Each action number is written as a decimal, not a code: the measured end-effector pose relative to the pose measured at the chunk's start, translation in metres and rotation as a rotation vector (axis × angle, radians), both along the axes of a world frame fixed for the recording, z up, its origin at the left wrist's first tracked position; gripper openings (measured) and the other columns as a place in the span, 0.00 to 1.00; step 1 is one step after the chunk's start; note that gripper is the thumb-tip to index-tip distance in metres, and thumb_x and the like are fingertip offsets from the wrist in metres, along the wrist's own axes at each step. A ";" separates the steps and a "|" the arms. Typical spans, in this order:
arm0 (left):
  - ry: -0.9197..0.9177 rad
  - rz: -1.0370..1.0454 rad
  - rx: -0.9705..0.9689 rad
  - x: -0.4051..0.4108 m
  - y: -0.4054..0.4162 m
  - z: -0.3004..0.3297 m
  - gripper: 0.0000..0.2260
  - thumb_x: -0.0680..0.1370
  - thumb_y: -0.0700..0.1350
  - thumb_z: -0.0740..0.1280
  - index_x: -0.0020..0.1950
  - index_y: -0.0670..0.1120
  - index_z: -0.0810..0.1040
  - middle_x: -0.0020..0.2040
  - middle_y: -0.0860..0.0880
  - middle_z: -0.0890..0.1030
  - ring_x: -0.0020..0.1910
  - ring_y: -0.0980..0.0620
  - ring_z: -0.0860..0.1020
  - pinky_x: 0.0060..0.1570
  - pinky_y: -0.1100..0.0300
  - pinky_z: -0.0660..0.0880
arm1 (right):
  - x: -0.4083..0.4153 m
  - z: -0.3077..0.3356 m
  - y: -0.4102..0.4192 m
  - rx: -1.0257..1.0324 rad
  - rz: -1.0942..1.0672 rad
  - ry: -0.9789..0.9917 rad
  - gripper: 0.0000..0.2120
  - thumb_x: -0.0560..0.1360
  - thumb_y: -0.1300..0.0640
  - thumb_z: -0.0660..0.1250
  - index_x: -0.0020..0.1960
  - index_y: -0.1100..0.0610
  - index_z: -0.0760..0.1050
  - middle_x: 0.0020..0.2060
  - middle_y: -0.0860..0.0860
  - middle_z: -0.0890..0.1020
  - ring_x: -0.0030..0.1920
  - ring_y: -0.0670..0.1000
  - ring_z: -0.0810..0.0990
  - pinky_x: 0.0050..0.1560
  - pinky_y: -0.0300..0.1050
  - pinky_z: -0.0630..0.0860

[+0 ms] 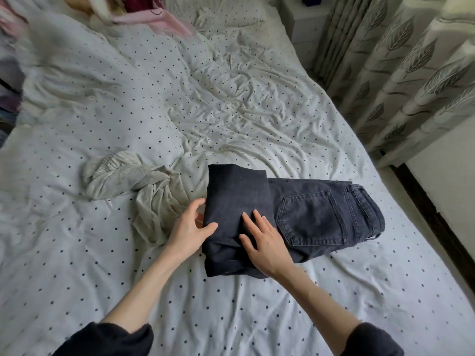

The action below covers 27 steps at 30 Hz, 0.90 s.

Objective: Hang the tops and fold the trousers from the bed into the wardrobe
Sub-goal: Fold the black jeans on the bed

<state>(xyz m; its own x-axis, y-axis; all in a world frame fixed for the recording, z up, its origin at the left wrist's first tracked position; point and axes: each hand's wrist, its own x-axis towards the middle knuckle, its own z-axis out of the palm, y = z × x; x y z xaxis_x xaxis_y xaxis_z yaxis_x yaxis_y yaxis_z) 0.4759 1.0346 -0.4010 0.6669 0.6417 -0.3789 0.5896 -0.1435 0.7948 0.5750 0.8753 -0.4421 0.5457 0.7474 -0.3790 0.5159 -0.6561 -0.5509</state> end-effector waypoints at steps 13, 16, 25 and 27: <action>0.136 0.051 0.298 -0.050 0.027 0.063 0.19 0.72 0.40 0.70 0.61 0.52 0.72 0.40 0.51 0.78 0.39 0.53 0.77 0.37 0.69 0.68 | -0.058 0.017 0.059 0.239 -0.068 0.738 0.22 0.81 0.56 0.58 0.74 0.50 0.61 0.75 0.48 0.57 0.74 0.46 0.56 0.74 0.41 0.51; 0.042 -0.086 0.282 -0.015 -0.001 0.054 0.20 0.73 0.45 0.70 0.64 0.51 0.71 0.40 0.53 0.75 0.35 0.55 0.73 0.39 0.67 0.69 | -0.029 0.019 0.027 0.264 -0.311 0.891 0.15 0.81 0.52 0.57 0.64 0.53 0.74 0.61 0.49 0.78 0.63 0.49 0.75 0.65 0.46 0.71; 0.345 -0.774 0.011 0.022 -0.071 -0.020 0.20 0.81 0.47 0.59 0.73 0.52 0.65 0.72 0.52 0.66 0.70 0.52 0.63 0.70 0.56 0.61 | 0.031 -0.008 -0.051 0.246 -0.826 0.534 0.15 0.80 0.53 0.58 0.63 0.58 0.72 0.50 0.49 0.77 0.52 0.47 0.76 0.56 0.44 0.71; 0.199 -0.488 0.040 0.015 -0.067 -0.026 0.14 0.80 0.44 0.60 0.64 0.50 0.75 0.63 0.52 0.75 0.62 0.55 0.72 0.65 0.60 0.67 | 0.030 -0.015 -0.058 0.183 -0.742 0.417 0.19 0.79 0.56 0.61 0.69 0.57 0.68 0.58 0.50 0.76 0.61 0.50 0.74 0.62 0.45 0.68</action>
<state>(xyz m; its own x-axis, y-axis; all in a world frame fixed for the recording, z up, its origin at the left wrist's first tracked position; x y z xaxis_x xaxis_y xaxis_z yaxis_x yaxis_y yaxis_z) 0.4911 0.9672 -0.4266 0.8093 0.2914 -0.5100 0.5856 -0.4668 0.6626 0.6052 0.8173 -0.4567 0.7595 0.3221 -0.5651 -0.2770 -0.6259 -0.7290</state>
